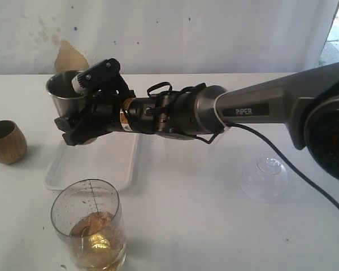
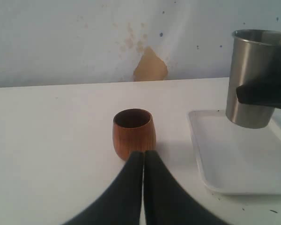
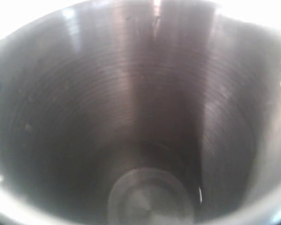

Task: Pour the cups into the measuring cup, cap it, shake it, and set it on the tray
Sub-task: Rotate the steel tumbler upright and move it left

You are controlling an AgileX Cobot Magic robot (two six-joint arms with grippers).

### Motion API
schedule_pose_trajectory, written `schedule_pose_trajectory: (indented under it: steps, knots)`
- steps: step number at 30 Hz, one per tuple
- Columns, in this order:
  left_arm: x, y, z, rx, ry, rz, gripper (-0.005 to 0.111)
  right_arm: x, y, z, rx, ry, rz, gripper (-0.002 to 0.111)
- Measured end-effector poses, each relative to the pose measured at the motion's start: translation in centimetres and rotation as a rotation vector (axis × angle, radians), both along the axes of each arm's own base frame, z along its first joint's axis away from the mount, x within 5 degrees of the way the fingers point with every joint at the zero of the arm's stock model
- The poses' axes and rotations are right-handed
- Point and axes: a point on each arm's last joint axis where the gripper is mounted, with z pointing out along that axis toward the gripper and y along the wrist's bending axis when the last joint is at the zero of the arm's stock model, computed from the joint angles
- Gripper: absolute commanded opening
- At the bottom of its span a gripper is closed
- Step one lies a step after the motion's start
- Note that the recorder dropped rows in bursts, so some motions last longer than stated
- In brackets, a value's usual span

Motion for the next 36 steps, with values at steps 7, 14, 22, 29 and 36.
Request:
schedule_pose_trajectory:
  steps: [7,14,22,29,36]
  knots:
    - [0.0,0.0,0.0,0.0,0.0,0.0,0.001,0.4,-0.5,-0.8,-0.096,0.017,-0.055,0.0]
    - [0.0,0.0,0.0,0.0,0.0,0.0,0.001,0.1,0.3,-2.3,-0.03,0.02,0.032,0.0]
    - [0.0,0.0,0.0,0.0,0.0,0.0,0.001,0.0,0.2,-2.6,-0.073,0.005,0.049,0.0]
    - [0.0,0.0,0.0,0.0,0.0,0.0,0.001,-0.1,0.2,-3.4,-0.086,0.013,0.064,0.0]
    - [0.0,0.0,0.0,0.0,0.0,0.0,0.001,-0.5,0.7,-5.5,-0.059,0.038,0.123,0.0]
